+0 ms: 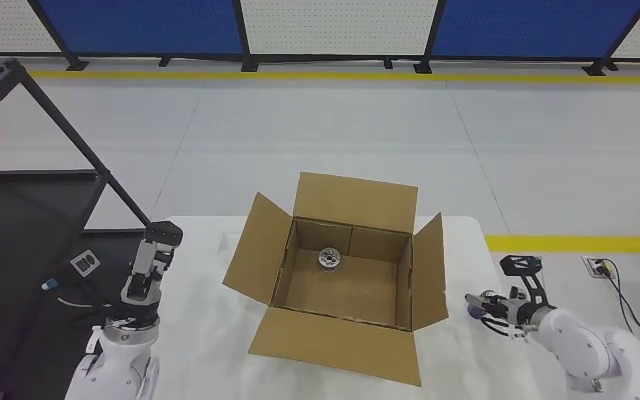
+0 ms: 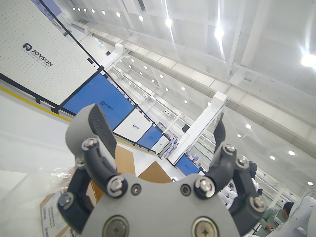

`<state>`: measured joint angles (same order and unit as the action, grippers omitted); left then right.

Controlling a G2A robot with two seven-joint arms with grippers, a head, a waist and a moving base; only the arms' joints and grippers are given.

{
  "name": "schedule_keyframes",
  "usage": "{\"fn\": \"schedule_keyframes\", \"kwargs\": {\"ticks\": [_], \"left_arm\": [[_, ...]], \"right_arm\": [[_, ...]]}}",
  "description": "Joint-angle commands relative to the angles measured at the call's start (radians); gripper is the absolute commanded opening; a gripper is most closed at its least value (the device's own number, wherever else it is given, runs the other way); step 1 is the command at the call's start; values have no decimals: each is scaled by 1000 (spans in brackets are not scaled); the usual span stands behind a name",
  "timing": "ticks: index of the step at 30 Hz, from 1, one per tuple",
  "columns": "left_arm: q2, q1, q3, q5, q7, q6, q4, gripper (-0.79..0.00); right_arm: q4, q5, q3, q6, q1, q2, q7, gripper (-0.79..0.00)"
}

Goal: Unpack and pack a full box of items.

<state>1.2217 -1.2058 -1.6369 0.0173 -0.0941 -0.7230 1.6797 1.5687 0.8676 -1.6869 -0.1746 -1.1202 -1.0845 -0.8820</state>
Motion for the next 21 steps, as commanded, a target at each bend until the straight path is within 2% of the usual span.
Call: {"fn": "schedule_keyframes", "kwargs": {"ticks": [1, 6, 10, 16, 21], "left_arm": [[0, 1, 0, 0, -2, -1, 1, 0], [-1, 2, -2, -5, -10, -8, 3, 0], [-3, -5, -24, -20, -9, -17, 4, 0], [-5, -32, -89, -36, 43, -27, -2, 0], [-7, -55, -125, -69, 54, -36, 2, 0]], "right_arm": [[84, -35, -42, -23, -45, 3, 45, 0], [332, -67, -129, -83, -149, 11, 118, 0], [483, -68, -143, -138, -171, 17, 121, 0], [601, -101, -82, -222, -110, 26, 91, 0], [615, -76, 83, -224, 26, 30, 6, 0]]}}
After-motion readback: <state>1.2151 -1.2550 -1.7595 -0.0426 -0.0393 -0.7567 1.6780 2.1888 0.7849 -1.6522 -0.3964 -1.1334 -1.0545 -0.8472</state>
